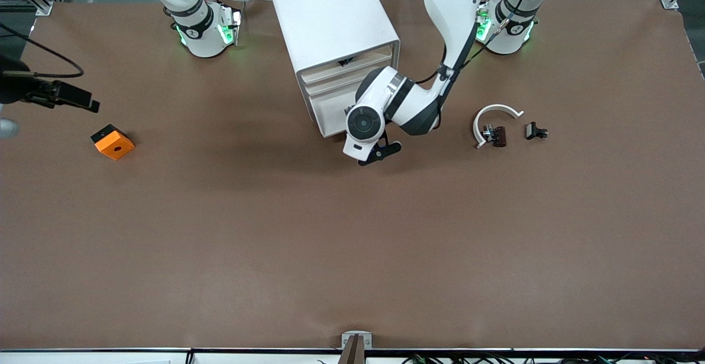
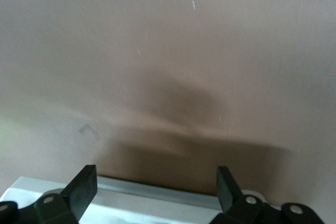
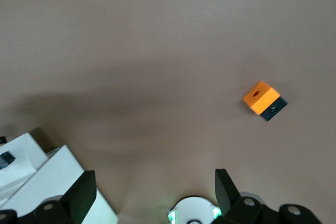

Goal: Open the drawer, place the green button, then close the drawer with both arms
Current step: 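Push the drawer shut with the left gripper while the right gripper withdraws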

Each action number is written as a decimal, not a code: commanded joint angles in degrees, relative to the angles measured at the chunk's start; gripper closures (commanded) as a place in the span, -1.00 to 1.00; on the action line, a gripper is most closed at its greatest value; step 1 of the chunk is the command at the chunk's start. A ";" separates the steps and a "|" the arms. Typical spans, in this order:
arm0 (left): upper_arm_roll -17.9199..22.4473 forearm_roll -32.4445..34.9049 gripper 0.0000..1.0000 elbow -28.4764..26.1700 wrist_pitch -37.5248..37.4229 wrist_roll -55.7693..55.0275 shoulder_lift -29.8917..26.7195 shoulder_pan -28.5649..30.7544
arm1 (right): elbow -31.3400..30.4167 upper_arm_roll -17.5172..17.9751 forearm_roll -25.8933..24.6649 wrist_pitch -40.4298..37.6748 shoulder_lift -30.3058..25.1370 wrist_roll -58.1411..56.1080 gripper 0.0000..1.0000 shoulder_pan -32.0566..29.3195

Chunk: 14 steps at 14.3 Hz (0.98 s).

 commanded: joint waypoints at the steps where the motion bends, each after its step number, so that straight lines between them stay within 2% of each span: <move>1: -2.73 -0.63 -1.00 -2.45 0.17 -0.68 -2.42 -0.09 | -3.48 1.16 -3.03 2.36 -1.70 -1.61 -1.00 -0.94; 7: -7.13 -2.30 -1.00 -2.71 0.08 -4.89 -2.60 0.00 | -4.63 1.51 -3.21 4.03 -3.27 -5.48 -1.00 -2.00; 10: -7.31 -7.48 -1.00 -2.63 0.08 -7.71 -2.60 -0.09 | -3.49 1.95 -3.12 4.38 -3.28 -4.86 -1.00 -0.60; 12: -7.22 -7.49 -1.00 -2.54 0.08 -9.99 -2.95 0.09 | -3.57 1.95 -3.21 5.09 -3.28 -4.95 -1.00 -0.24; 14: -6.61 -7.23 -1.00 -1.93 0.34 -11.66 -4.35 2.89 | -3.57 1.95 -3.30 5.17 -3.28 -5.04 -1.00 -0.24</move>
